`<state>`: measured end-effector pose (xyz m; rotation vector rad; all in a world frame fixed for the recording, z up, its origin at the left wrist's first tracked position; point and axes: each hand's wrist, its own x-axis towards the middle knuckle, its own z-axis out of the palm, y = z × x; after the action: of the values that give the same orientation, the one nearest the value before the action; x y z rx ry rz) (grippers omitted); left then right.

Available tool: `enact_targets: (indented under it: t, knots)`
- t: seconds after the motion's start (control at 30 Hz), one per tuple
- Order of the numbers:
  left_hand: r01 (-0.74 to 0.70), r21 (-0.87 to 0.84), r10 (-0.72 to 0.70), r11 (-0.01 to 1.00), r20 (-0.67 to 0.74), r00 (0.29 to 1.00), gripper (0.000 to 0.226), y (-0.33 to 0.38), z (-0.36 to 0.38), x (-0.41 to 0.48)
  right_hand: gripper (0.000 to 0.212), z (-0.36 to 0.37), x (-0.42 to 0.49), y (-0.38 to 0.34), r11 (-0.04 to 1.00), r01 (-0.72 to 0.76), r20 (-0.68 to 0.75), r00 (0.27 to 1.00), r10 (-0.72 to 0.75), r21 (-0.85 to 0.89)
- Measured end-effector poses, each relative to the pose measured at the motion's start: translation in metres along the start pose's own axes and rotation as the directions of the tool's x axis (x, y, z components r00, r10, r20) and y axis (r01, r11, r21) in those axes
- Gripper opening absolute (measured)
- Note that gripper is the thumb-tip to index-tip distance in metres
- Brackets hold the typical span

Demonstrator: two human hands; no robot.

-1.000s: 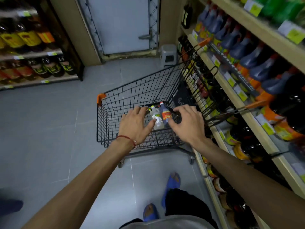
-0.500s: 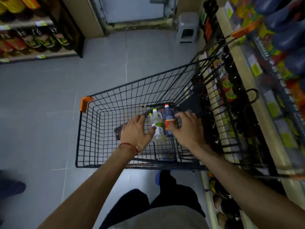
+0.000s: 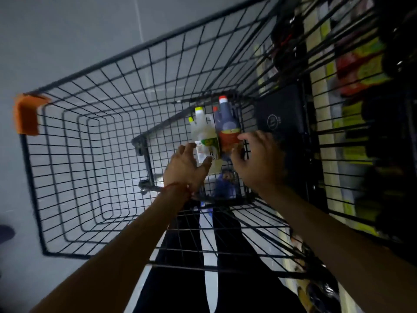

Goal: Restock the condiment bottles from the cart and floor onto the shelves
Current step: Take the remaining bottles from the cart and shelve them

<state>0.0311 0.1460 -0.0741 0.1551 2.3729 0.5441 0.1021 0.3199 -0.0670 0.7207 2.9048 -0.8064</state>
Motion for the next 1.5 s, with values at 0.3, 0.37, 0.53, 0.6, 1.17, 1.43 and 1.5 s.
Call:
enact_targets:
  t: [0.3, 0.37, 0.53, 0.6, 1.17, 1.43, 1.5]
  knots:
    - [0.294, -0.379, -0.294, 0.878, 0.059, 0.954, 0.086, -0.030, 0.086, 0.091, 0.029, 0.053, 0.003, 0.013, 0.983, -0.176, 0.135, 0.976, 0.168, 0.052]
    - [0.322, -0.419, -0.315, 0.849, 0.088, 0.945, 0.087, -0.028, 0.095, 0.105, 0.029, 0.063, 0.005, 0.013, 0.980, -0.188, 0.137, 0.974, 0.179, 0.060]
    - [0.401, -0.471, -0.373, 0.786, 0.156, 0.915, 0.103, -0.030, 0.101, 0.123, 0.028, 0.087, 0.016, 0.017, 0.977, -0.214, 0.161, 0.964, 0.210, 0.003]
    - [0.424, -0.498, -0.375, 0.757, 0.200, 0.905, 0.115, -0.033, 0.101, 0.129, 0.027, 0.093, 0.020, 0.021, 0.972, -0.233, 0.167, 0.959, 0.231, -0.010]
    - [0.356, -0.401, -0.351, 0.844, 0.087, 0.932, 0.118, -0.084, 0.071, 0.142, 0.082, 0.124, 0.047, 0.041, 0.909, -0.413, 0.255, 0.874, 0.413, -0.056]
    - [0.377, -0.493, -0.345, 0.784, 0.159, 0.925, 0.112, -0.099, 0.057, 0.138, 0.096, 0.126, 0.057, 0.043, 0.920, -0.366, 0.316, 0.865, 0.391, -0.136]
    - [0.361, -0.497, -0.317, 0.789, 0.174, 0.932, 0.104, -0.101, 0.060, 0.138, 0.103, 0.129, 0.062, 0.041, 0.918, -0.377, 0.334, 0.856, 0.395, -0.120]
